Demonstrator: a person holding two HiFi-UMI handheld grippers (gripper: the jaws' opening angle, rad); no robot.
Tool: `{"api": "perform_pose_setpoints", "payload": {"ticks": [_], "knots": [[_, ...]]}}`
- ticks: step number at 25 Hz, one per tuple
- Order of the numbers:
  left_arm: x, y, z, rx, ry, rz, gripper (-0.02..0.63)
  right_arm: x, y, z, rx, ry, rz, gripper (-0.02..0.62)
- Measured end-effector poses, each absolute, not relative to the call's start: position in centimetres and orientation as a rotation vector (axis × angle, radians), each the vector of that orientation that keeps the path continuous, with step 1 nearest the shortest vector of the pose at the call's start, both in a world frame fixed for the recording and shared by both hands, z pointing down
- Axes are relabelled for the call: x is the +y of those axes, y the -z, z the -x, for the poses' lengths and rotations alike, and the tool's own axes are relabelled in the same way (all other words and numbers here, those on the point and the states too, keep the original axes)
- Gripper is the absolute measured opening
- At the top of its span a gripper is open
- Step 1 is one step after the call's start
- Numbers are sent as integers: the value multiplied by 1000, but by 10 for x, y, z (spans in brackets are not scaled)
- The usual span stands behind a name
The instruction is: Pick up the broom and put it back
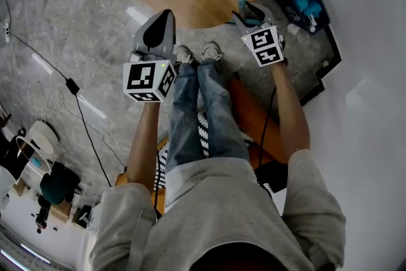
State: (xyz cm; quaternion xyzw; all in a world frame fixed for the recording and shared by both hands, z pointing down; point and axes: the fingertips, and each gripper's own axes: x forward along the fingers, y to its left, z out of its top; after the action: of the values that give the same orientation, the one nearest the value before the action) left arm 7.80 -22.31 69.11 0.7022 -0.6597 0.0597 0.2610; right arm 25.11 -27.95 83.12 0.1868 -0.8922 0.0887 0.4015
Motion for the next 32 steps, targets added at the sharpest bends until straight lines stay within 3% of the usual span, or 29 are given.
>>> {"api": "perform_pose_setpoints", "payload": {"ticks": [8, 17, 32], "knots": [[-227, -689, -79, -1782, -167, -1912, 3, -282, -821, -260, -2270, -250, -536, 208], [-229, -669, -70, -1798, -176, -1936, 2, -294, -765, -301, -2331, -367, -902, 0], [-240, -560, -60, -1866, -165, -2053, 2, -324, -609, -303, -2458, -222, -1169, 0]]}}
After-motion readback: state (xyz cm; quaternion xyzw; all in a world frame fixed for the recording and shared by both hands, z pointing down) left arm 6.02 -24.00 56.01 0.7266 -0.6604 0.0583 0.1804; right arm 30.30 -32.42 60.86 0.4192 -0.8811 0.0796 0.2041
